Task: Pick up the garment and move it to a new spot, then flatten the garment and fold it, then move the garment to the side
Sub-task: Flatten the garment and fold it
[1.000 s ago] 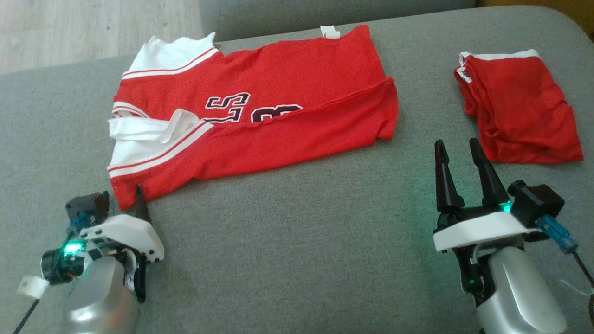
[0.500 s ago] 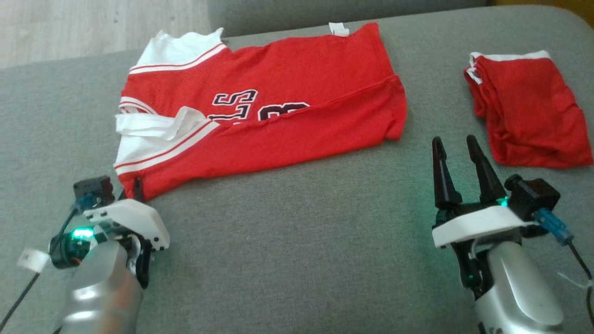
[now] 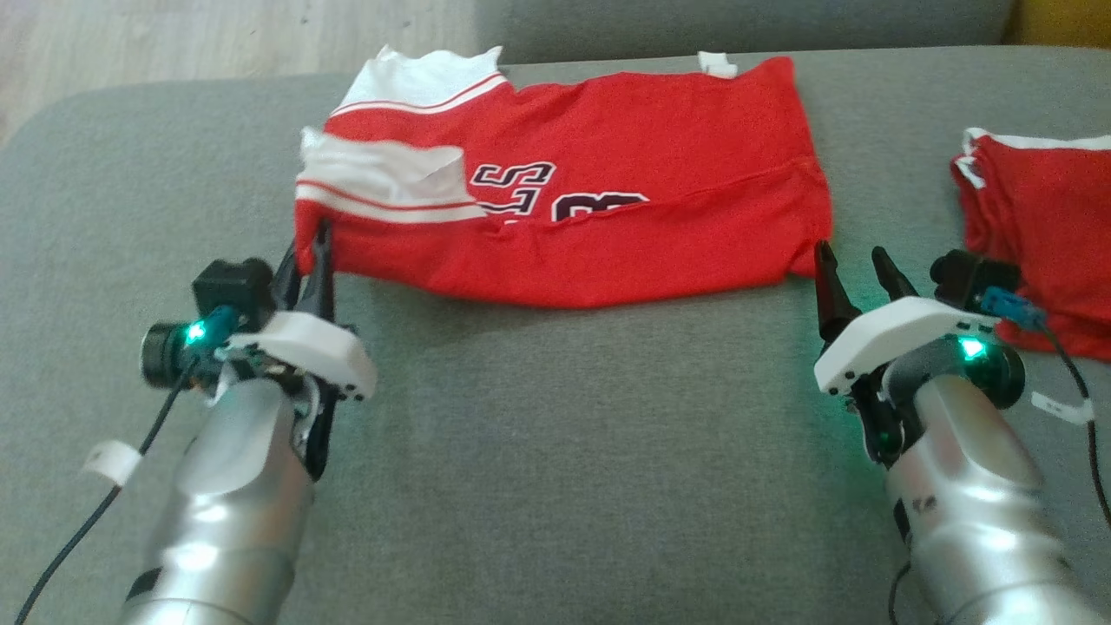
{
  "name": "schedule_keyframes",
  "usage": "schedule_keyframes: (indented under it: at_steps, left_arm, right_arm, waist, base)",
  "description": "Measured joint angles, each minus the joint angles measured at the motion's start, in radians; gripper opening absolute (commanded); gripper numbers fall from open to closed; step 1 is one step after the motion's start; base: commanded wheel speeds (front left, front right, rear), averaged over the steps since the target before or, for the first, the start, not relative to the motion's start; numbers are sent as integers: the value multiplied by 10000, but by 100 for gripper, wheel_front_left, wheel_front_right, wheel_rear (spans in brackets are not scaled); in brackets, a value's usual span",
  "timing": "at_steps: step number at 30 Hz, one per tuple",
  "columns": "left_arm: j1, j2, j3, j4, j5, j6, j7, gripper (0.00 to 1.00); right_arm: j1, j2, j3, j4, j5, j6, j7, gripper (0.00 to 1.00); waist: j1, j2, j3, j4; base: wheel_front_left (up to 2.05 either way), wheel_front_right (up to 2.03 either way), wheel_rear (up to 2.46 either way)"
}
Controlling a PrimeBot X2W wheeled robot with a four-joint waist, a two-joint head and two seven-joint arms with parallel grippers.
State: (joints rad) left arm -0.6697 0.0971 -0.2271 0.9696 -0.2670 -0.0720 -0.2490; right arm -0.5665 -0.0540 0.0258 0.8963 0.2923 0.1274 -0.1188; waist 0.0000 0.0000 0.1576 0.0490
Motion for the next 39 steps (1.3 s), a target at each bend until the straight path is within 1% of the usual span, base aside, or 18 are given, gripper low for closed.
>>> schedule_keyframes:
  at_steps: [4,5,6,9,12,13,14,15,18,23,29,32,36,39]
  left_arm:
    - [7,-150,-265,-602,211,-117,-2,0]
    - [17,-184,-332,-748,219,-163,-2,0]
    - [21,-201,-353,-803,219,-165,-2,0]
    - [47,-259,-426,-957,219,-173,-2,0]
    - [93,-295,-483,-1012,221,-173,-2,0]
    - [120,-301,-497,-1011,221,-173,-2,0]
    - [151,-301,-500,-1003,221,-173,-2,0]
    - [185,-299,-500,-997,221,-173,-2,0]
    - [267,-288,-493,-888,219,-171,-2,0]
    - [548,-215,-456,-656,217,-165,-2,0]
    - [1433,73,-213,-483,21,-79,-2,0]
    - [1994,84,-146,-433,-61,-69,-2,0]
    - [2696,180,-65,-387,-219,-69,-2,0]
    - [3030,253,-65,-380,-259,-73,50,0]
  right_arm:
    - [-872,-13,-290,1599,140,0,257,100]
    - [-1295,-31,-337,2359,21,0,380,100]
    - [-1483,-31,-345,2702,-98,0,416,100]
    - [-1893,-33,-591,3530,-347,0,445,100]
    - [-2107,-61,-817,3812,-874,0,458,100]
    - [-2140,-63,-945,3856,-1009,0,458,48]
    - [-2155,-63,-1041,3894,-1154,0,454,2]
    - [-2160,-67,-1126,3935,-1279,0,428,0]
    - [-2154,-63,-1177,4061,-1440,0,253,0]
    - [-2071,-65,-894,4098,-1337,0,-201,0]
    - [-1738,-61,102,4102,-476,0,-591,0]
    - [-1330,-63,706,4048,61,0,-598,0]
    - [-752,-59,1406,3691,704,0,-441,0]
    - [-467,-59,1785,3463,1122,0,-40,0]
  waist:
    - [0,0,123,301]
    - [0,0,185,422]
    - [0,0,215,473]
    - [0,0,284,611]
    - [0,0,327,686]
    - [1,0,329,698]
    - [0,0,321,702]
    - [0,0,305,701]
    - [0,0,200,649]
    - [0,0,-49,482]
    - [-1,0,-684,87]
    - [-1,0,-1108,-114]
    - [-3,0,-1632,-389]
    - [-3,0,-1950,-572]
  base:
    - [0,0,0]
    - [0,0,0]
    - [0,0,0]
    - [0,0,0]
    - [0,0,0]
    - [0,0,0]
    - [0,0,0]
    - [0,0,0]
    - [0,0,0]
    - [0,0,0]
    - [0,0,0]
    - [0,0,0]
    - [0,0,0]
    - [0,0,0]
